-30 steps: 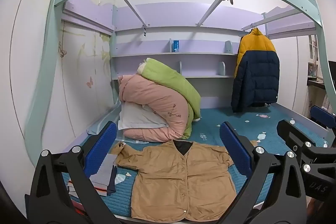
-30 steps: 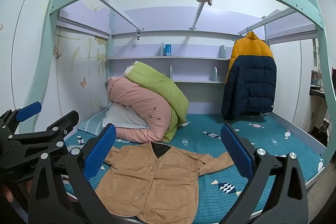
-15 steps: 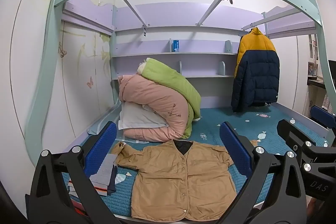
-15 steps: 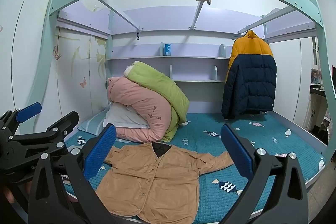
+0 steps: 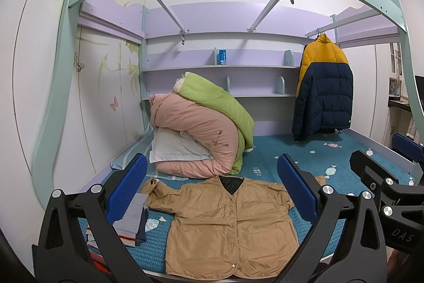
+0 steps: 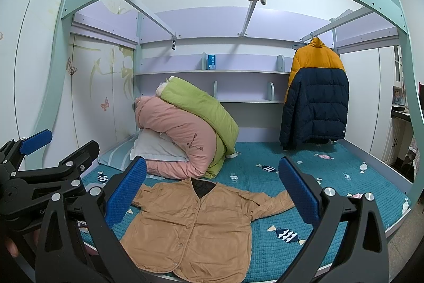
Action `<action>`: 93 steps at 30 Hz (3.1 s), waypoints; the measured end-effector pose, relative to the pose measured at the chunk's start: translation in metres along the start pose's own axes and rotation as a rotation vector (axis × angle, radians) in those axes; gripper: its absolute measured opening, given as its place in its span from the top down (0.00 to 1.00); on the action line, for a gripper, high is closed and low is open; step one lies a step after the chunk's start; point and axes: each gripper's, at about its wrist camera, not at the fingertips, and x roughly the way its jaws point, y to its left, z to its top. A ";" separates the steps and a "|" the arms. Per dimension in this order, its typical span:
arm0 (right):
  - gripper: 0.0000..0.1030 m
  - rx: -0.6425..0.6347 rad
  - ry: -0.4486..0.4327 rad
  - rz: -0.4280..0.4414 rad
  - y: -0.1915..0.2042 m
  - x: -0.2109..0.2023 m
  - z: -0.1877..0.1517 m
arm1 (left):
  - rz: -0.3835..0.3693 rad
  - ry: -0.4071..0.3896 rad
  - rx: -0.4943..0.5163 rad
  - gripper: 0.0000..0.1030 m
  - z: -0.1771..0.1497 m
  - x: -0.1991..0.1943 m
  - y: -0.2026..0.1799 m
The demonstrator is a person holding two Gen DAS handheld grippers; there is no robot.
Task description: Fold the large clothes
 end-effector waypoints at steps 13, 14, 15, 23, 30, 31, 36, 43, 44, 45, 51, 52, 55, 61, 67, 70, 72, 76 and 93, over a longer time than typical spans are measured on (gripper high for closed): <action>0.07 0.001 0.001 0.001 0.000 0.000 0.000 | 0.000 0.001 0.002 0.04 0.000 0.000 0.000; 0.07 0.002 0.001 0.001 0.000 0.000 0.000 | 0.000 0.001 0.002 0.04 0.000 0.000 0.000; 0.07 0.002 0.001 0.001 0.000 0.000 0.000 | 0.000 0.002 0.002 0.04 0.000 0.000 0.000; 0.07 0.003 0.001 0.001 -0.002 0.001 -0.003 | 0.000 0.001 0.002 0.04 0.001 0.000 0.000; 0.07 0.003 0.001 0.001 -0.002 0.001 -0.003 | 0.001 0.001 0.002 0.04 0.001 0.000 -0.001; 0.07 0.003 0.000 0.001 -0.002 0.001 -0.003 | 0.001 0.002 0.002 0.04 0.001 0.000 0.000; 0.07 0.004 0.002 0.001 -0.002 0.000 -0.004 | 0.001 0.002 0.003 0.04 0.001 0.000 -0.001; 0.07 0.004 0.001 0.001 -0.002 0.001 -0.003 | 0.000 0.002 0.004 0.04 0.001 0.000 -0.001; 0.07 0.005 0.002 0.001 -0.002 0.001 -0.003 | 0.001 0.002 0.004 0.04 0.001 0.000 -0.001; 0.07 0.004 0.002 0.001 -0.002 0.001 -0.003 | 0.001 0.003 0.004 0.04 0.001 0.000 -0.001; 0.07 0.005 0.002 0.001 -0.002 0.001 -0.003 | 0.001 0.002 0.004 0.04 0.001 0.000 -0.001; 0.07 0.005 0.002 0.001 -0.002 0.001 -0.003 | 0.001 0.003 0.004 0.04 0.001 0.000 -0.001; 0.07 0.005 0.002 0.000 -0.003 0.001 -0.003 | 0.000 0.003 0.004 0.04 0.001 0.000 -0.001; 0.07 0.006 0.005 0.000 -0.003 0.002 -0.004 | 0.001 0.003 0.005 0.04 0.000 0.000 -0.001; 0.07 0.007 0.005 0.001 -0.003 0.002 -0.004 | 0.001 0.003 0.005 0.04 -0.001 0.003 -0.002; 0.07 0.007 0.005 0.001 -0.003 0.002 -0.004 | 0.000 0.004 0.005 0.04 -0.001 0.004 -0.002; 0.07 0.007 0.005 0.000 -0.003 0.001 -0.005 | 0.001 0.004 0.005 0.04 -0.001 0.004 -0.002; 0.07 0.008 0.006 0.001 -0.003 0.002 -0.004 | 0.001 0.004 0.005 0.04 -0.001 0.003 -0.002; 0.07 0.009 0.007 0.001 -0.003 0.001 -0.008 | 0.000 0.005 0.005 0.04 -0.001 0.004 -0.002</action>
